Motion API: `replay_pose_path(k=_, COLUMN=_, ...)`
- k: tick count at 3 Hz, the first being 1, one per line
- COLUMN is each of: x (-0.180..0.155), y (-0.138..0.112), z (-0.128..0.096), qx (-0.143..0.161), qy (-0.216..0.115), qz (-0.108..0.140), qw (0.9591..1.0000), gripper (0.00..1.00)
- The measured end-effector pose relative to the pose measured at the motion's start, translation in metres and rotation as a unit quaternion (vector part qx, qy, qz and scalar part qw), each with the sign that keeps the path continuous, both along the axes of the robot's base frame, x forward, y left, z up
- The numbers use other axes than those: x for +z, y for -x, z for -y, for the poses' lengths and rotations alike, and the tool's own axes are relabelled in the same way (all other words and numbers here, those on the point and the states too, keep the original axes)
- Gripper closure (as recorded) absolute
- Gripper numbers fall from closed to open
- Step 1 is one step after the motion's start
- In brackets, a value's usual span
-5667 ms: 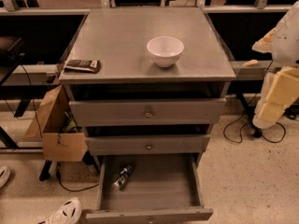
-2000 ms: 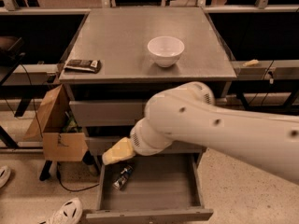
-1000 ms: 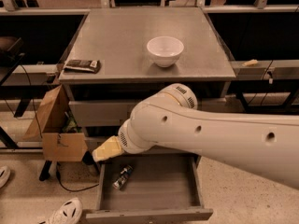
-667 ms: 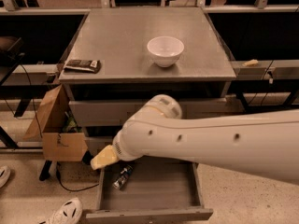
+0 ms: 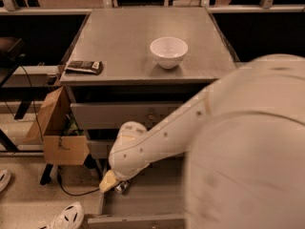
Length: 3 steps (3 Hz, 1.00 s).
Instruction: Pick redbull can from bottom drawer and place on counter
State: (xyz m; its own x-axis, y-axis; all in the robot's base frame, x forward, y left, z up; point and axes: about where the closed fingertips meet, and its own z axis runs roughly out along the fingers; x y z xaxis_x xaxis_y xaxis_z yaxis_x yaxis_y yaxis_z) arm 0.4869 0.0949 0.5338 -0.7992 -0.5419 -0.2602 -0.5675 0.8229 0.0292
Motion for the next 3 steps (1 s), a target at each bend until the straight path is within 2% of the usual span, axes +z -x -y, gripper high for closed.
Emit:
replay_pose_path(k=1, x=-0.066, y=-0.027, z=-0.022, qx=-0.003, qy=0.049, qz=-0.004, qw=0.9988, gripper=0.00)
replay_pose_path(k=2, x=-0.107, y=-0.021, z=-0.016, qx=-0.016, qy=0.071, qz=-0.021, qw=0.9971, gripper=0.00)
replay_pose_path(k=3, x=-0.107, y=-0.021, z=-0.016, qx=-0.016, qy=0.071, qz=-0.021, qw=0.9971, gripper=0.00)
